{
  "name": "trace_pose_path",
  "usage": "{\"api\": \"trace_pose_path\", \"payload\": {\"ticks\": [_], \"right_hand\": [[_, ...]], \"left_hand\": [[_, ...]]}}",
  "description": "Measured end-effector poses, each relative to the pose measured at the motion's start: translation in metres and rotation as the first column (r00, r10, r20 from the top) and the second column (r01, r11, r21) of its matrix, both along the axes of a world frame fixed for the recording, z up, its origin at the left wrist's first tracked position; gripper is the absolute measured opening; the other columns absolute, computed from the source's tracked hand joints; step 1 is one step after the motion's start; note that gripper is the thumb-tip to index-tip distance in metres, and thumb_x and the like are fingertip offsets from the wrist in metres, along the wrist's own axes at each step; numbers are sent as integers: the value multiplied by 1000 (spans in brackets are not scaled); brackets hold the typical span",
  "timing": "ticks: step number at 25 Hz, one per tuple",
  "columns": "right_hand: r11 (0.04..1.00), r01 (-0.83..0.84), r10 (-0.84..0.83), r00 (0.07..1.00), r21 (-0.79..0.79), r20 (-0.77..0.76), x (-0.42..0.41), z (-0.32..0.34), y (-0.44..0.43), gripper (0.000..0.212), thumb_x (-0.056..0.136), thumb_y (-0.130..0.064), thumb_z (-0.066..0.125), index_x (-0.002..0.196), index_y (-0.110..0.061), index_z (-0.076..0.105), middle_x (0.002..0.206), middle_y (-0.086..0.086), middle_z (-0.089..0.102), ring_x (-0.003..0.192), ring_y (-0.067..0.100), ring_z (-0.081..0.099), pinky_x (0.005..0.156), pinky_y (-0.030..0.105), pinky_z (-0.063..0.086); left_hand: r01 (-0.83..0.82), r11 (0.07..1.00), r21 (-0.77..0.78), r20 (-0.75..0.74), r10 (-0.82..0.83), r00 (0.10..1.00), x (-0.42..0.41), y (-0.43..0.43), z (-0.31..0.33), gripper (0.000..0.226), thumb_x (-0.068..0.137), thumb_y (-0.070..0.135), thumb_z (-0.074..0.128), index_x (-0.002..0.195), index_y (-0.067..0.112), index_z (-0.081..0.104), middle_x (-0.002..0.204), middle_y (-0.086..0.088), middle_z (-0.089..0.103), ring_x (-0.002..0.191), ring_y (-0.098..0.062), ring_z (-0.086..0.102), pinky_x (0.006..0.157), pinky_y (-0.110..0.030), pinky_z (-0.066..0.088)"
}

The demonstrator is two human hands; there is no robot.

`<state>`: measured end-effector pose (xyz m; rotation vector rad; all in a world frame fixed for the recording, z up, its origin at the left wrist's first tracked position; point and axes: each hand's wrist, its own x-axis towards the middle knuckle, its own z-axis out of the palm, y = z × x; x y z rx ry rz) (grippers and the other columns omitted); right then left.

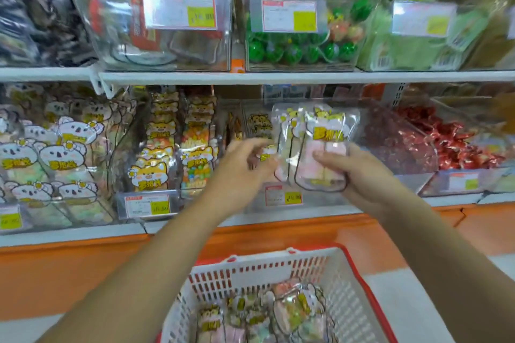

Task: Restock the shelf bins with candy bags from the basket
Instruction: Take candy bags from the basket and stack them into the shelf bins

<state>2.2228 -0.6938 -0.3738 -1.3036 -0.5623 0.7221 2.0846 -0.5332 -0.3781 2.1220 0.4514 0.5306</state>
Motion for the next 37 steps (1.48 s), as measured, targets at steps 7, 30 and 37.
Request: {"api": "trace_pose_path", "payload": {"ticks": [7,30,37], "right_hand": [[785,10,203,940,-620,273,63,-27,75,62,85,-35,71,138,-18,43,129,5,57,112,20,56,92,31,47],[774,-143,107,990,-617,-95,71,-49,114,34,79,15,66,107,-3,57,114,18,67,108,35,64,88,49,53],[625,-170,252,968,-762,-10,79,-45,114,63,69,-6,83,126,-9,58,132,10,60,116,29,59,101,41,48]], "left_hand": [[35,939,343,-243,53,969,25,54,-43,71,98,49,44,156,23,13,163,6,8,149,-12,10,121,-32,14],[39,954,298,-281,49,959,33,58,-46,70,98,54,39,155,32,5,161,19,-5,149,-9,3,119,-36,12],[43,953,301,-284,46,958,34,58,-45,70,97,54,40,155,32,7,161,19,-5,149,-10,2,119,-36,12]]}}
